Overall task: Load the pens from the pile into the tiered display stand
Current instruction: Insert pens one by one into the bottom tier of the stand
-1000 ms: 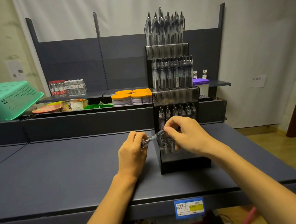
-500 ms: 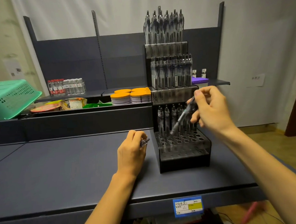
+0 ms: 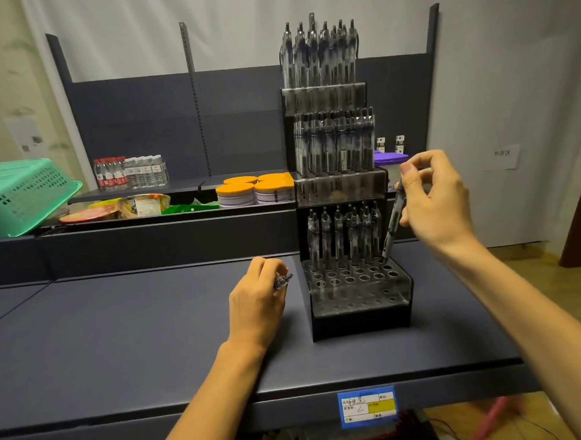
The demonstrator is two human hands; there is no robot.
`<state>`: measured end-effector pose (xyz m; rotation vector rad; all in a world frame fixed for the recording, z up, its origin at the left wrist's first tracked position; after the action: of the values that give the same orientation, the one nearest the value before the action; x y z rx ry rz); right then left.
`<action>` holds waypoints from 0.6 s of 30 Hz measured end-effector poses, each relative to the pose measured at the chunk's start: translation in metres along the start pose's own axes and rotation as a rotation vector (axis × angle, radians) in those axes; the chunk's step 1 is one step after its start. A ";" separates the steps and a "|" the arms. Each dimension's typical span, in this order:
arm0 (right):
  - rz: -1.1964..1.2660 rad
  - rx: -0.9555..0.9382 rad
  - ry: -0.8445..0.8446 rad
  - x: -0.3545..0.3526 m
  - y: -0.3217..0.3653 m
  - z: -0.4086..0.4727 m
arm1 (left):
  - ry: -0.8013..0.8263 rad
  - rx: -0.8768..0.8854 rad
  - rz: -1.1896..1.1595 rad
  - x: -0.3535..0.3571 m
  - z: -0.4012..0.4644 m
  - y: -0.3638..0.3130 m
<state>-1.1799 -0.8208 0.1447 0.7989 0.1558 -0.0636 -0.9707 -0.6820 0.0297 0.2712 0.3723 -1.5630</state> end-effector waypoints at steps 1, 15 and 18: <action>-0.011 -0.005 -0.001 0.001 0.000 0.000 | 0.000 0.000 0.000 0.000 0.000 0.000; -0.207 0.096 0.094 0.010 -0.024 -0.004 | 0.008 0.001 0.011 -0.001 0.001 -0.001; -0.237 0.116 0.118 0.009 -0.019 -0.001 | 0.013 -0.005 0.013 0.000 0.001 -0.001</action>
<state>-1.1738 -0.8329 0.1289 0.8971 0.3605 -0.2514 -0.9719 -0.6824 0.0306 0.2793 0.3837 -1.5475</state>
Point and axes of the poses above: each hand's wrist, its own z-axis towards the middle knuckle, its own x-axis out of the palm, y = z × x, the point moved 4 cm from there along z, towards the middle knuckle, and after that the axes turned 7 degrees about x, right-handed, at the moved point
